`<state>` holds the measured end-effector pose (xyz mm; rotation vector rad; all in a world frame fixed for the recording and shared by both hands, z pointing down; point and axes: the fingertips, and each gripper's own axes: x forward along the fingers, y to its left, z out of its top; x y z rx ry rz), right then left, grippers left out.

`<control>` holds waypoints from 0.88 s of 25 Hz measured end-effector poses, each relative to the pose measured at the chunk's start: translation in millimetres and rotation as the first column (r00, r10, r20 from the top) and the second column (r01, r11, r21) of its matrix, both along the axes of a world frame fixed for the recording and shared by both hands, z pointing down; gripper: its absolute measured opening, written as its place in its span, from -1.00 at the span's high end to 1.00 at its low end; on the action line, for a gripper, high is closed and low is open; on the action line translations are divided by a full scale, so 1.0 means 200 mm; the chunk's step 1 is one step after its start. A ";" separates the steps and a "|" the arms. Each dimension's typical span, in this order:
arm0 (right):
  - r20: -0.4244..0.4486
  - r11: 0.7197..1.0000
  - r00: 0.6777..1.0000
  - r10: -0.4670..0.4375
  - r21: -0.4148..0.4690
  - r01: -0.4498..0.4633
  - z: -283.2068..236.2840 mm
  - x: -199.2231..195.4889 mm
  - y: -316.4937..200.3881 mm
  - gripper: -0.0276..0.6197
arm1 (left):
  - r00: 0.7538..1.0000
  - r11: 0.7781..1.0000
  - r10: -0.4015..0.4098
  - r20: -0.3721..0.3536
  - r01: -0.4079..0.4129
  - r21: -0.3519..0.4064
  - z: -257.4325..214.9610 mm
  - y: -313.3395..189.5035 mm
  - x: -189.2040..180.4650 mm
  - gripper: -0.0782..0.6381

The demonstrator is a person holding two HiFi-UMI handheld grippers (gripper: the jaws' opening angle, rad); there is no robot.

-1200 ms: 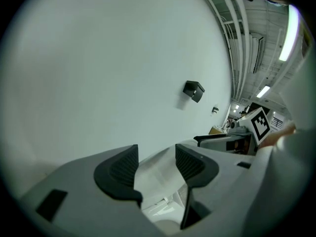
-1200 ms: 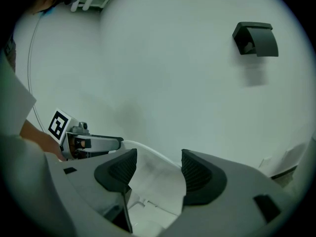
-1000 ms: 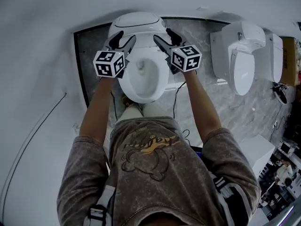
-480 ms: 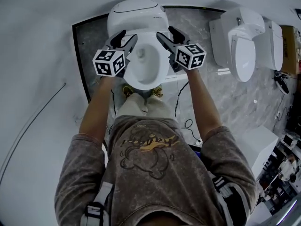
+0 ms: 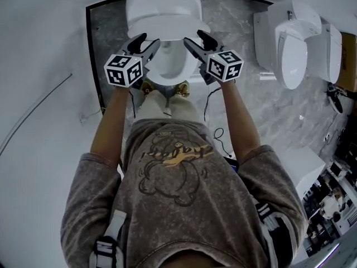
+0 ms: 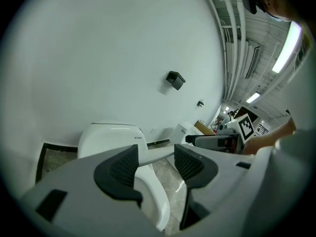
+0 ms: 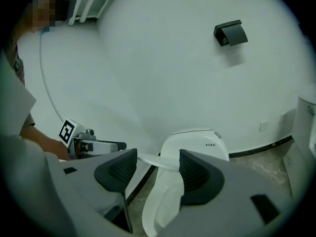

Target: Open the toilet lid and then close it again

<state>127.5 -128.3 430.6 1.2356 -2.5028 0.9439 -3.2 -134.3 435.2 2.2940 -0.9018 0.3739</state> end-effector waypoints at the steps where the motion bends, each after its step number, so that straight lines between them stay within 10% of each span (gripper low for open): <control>1: -0.004 1.000 1.000 -0.006 -0.011 0.006 0.02 0.00 0.04 0.06 | 1.000 1.000 0.009 0.006 -0.009 -0.011 0.02 0.05 0.00 0.16; 22: -0.111 0.926 0.986 -0.126 -0.369 0.077 0.98 -0.12 0.93 0.06 | 0.986 0.931 0.060 0.153 0.000 -0.365 1.01 0.94 -0.06 0.16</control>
